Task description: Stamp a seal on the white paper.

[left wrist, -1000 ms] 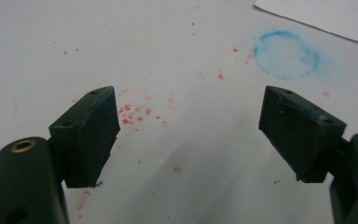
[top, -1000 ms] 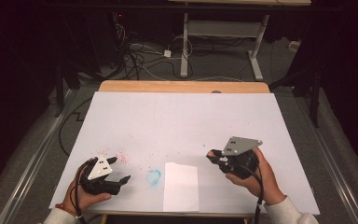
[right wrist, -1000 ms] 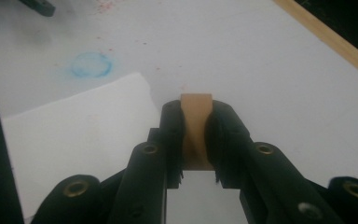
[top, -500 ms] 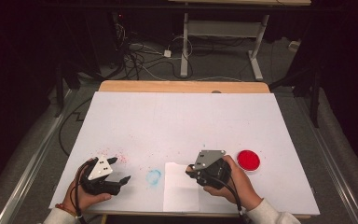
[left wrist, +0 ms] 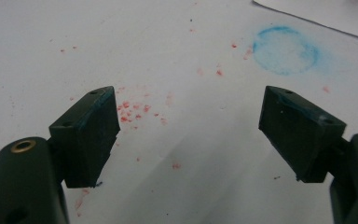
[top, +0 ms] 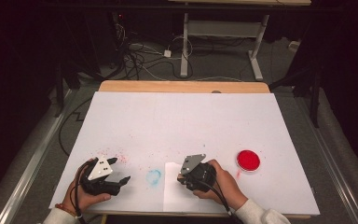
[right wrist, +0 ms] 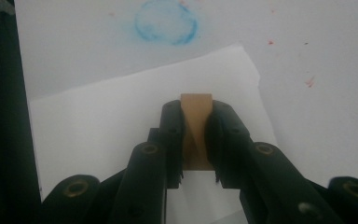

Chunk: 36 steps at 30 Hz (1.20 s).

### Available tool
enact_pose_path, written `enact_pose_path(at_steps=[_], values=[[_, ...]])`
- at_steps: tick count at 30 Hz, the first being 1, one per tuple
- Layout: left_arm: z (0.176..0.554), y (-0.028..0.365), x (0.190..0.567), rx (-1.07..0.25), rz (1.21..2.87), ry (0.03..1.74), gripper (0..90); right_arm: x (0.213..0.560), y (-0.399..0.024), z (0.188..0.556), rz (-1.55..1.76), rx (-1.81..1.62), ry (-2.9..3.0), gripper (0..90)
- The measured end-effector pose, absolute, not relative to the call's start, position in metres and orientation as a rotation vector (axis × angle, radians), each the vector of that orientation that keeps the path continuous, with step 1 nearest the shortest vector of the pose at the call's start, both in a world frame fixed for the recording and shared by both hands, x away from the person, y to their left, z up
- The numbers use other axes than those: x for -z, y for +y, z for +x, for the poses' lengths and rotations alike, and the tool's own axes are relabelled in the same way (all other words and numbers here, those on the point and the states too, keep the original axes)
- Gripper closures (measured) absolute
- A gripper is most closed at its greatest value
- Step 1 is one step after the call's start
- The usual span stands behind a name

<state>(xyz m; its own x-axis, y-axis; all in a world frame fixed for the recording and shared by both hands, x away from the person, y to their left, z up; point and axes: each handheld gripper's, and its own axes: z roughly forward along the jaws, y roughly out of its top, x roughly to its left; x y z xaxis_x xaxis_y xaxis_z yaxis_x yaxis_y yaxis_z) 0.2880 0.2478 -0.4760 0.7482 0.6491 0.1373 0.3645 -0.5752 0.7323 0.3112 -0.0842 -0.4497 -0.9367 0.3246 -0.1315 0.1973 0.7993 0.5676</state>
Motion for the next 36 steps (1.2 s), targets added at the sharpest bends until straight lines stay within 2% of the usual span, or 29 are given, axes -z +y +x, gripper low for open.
enact_pose_path(at_steps=[6, 36], values=[[0.288, 0.248, 0.476, -0.516, 2.235, 0.755, 19.3, 0.463, -0.080, 0.313, 0.400, -0.781, 2.796, 76.3], [0.287, 0.246, 0.476, -0.520, 2.251, 0.749, 19.3, 0.467, -0.084, 0.317, 0.458, -0.827, 2.817, 76.5]])
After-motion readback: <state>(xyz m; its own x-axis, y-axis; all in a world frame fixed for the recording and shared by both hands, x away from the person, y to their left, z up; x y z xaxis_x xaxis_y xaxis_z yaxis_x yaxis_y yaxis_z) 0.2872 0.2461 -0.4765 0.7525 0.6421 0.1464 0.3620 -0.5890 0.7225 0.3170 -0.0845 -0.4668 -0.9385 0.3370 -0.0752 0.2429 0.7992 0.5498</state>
